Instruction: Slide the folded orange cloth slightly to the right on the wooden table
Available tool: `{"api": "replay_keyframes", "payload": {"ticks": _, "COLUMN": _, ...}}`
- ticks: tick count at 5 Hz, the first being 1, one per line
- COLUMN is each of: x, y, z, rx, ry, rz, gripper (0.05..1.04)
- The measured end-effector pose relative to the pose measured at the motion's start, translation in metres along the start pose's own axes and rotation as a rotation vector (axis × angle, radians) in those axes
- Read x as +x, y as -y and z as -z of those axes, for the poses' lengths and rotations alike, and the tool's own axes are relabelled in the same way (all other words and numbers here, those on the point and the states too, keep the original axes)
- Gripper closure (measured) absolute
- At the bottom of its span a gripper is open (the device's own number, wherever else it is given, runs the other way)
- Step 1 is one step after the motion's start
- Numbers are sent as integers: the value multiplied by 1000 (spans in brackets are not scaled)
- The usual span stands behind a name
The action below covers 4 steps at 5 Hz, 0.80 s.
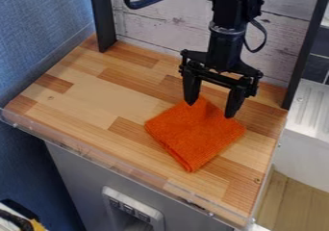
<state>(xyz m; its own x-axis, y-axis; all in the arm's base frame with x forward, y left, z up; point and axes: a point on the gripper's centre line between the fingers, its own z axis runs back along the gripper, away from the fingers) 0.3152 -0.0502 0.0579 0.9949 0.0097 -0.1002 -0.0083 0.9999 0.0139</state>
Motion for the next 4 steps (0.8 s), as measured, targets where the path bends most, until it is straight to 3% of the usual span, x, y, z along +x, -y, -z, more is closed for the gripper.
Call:
{"api": "replay_keyframes", "payload": {"ticks": 2, "x": -9, "y": -4, "z": 17, "rx": 0, "ry": -6, "rz": 24, "gripper": 129}}
{"api": "replay_keyframes", "payload": {"ticks": 4, "x": -17, "y": -11, "z": 30, "rx": -14, "ry": 82, "rz": 22, "gripper": 711}}
